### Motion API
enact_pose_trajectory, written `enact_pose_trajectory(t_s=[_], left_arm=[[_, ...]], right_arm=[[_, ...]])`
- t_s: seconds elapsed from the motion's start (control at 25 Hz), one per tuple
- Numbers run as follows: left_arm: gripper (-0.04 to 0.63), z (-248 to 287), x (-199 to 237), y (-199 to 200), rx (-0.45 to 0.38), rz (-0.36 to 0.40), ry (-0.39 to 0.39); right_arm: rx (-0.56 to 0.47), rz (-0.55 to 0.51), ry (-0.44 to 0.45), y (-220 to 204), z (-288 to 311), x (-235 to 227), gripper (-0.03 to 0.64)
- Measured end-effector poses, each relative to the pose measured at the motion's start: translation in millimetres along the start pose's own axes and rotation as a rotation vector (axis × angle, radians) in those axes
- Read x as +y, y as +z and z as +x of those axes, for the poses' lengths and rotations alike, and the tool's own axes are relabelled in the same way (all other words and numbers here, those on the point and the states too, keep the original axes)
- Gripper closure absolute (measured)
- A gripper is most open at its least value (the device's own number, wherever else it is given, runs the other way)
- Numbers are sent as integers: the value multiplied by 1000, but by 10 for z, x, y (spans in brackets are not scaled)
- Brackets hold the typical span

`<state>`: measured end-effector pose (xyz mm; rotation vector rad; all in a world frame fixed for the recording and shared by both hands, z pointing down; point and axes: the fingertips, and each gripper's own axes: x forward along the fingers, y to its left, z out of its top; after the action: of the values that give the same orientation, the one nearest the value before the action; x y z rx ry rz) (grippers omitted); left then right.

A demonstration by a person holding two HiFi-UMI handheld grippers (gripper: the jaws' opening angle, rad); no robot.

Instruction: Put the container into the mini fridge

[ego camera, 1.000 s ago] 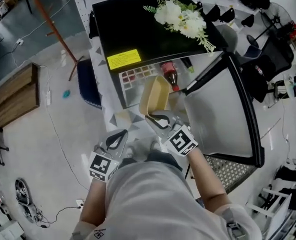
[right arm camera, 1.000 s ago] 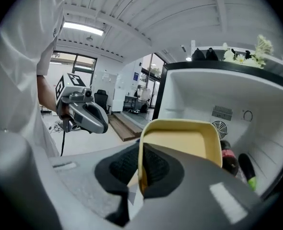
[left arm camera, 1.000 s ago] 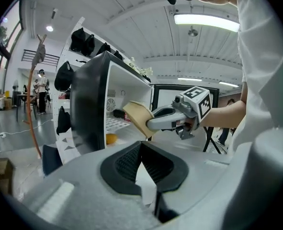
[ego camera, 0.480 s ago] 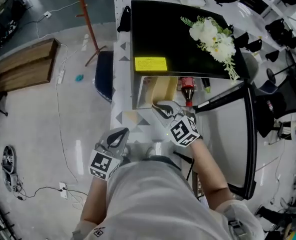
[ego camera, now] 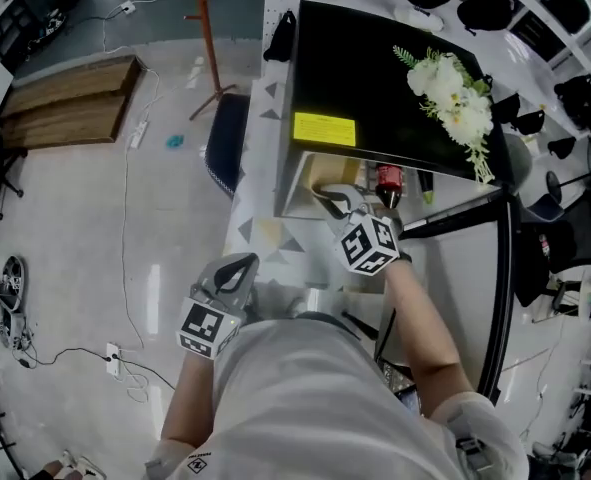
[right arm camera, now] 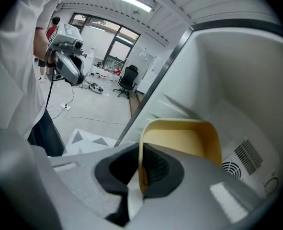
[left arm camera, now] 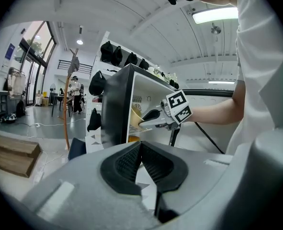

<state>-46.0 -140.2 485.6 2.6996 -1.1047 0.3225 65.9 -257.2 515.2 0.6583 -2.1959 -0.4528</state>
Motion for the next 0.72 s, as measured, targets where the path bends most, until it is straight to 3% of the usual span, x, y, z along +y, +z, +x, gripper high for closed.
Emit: enact_pose_trajectory(t_s=[0.4,0.72], left_arm=[[588,-168,23,-27,3,-22,62],[588,-229,3,-98,1,-39,66]], right_arm=[[46,-74,7,-105,120,-94,594],[77,-117,16,-183,186,-89,588]])
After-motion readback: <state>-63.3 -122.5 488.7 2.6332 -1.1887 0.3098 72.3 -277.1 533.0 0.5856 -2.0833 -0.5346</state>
